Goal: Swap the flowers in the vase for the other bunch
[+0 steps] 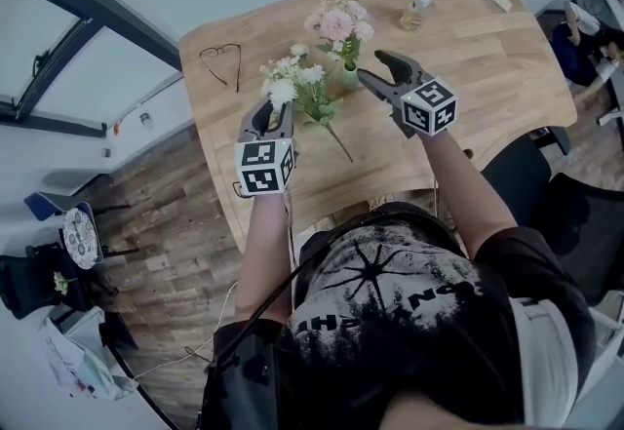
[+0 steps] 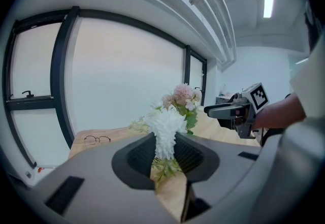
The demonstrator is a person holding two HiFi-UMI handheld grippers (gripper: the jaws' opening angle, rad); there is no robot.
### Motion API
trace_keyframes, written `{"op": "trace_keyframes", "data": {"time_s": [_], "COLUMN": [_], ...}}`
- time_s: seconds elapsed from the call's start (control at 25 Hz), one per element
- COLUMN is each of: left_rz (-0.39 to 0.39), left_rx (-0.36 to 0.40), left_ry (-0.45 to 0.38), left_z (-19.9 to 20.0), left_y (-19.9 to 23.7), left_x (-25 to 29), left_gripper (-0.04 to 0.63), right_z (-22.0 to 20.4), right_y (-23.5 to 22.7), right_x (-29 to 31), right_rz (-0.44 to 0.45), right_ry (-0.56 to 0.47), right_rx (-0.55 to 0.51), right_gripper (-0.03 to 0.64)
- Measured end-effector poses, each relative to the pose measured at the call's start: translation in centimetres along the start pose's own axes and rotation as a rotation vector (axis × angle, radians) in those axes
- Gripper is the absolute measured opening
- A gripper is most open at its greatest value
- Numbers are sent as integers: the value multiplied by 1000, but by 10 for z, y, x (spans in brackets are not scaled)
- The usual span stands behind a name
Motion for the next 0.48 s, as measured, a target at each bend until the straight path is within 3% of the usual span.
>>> {"op": "trace_keyframes", "data": {"time_s": [0.48], "left_rz": [-15], "left_rx": [28], "left_ry": [-49], "left_z": [8], "left_y": [9], "left_x": [-40], "left_gripper": [110], "right_z": [21], "right_y": [62], "right_x": [-16], "right_rz": [41], "right_ry": [-67], "right_rx": [-55], "right_gripper": [217]}}
Point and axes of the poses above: the fingertips, and each gripper's own axes: x forward along the fingers, y to its left, z out of its top, the point moved 2 cm from there along -x, backward along the fingers, and after that the axes turned 2 degrees about x, right-handed, at the moved point
